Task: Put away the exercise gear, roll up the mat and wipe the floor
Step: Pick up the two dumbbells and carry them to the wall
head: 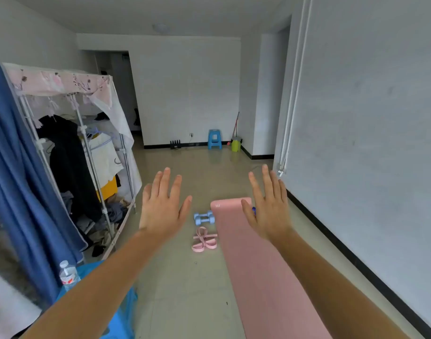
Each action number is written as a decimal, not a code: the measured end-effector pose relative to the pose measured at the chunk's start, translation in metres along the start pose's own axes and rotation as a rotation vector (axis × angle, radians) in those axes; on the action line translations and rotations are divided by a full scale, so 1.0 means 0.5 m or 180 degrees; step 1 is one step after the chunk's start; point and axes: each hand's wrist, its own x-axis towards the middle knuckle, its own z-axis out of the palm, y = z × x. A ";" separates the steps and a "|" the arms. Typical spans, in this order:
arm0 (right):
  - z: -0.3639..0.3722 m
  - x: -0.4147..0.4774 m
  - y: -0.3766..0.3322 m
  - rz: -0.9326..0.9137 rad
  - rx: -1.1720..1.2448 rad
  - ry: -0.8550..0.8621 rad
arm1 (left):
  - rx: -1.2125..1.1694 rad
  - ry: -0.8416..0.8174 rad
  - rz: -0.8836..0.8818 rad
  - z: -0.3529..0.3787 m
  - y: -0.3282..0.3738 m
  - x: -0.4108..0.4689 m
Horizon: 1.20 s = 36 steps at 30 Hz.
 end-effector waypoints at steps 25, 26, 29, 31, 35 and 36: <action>0.885 0.646 -0.037 0.0654 -0.0253 -0.0984 | 0.0078 -0.0564 -0.0050 0.725 -0.491 0.711; 0.930 0.675 -0.022 0.0695 -0.0271 -0.0997 | 0.0110 -0.0625 -0.0024 0.772 -0.496 0.740; 1.067 0.775 0.021 0.0868 -0.0173 -0.0993 | 0.0171 -0.0793 0.0037 0.908 -0.515 0.840; 1.154 0.855 0.045 0.0968 -0.0059 -0.1048 | 0.0163 -0.0928 -0.0027 0.985 -0.536 0.921; 1.313 1.025 0.069 0.1070 0.0075 -0.1232 | 0.0165 -0.1038 0.0027 1.110 -0.598 1.091; 1.350 1.065 0.069 0.1112 0.0116 -0.1270 | 0.0144 -0.1037 0.0049 1.137 -0.617 1.130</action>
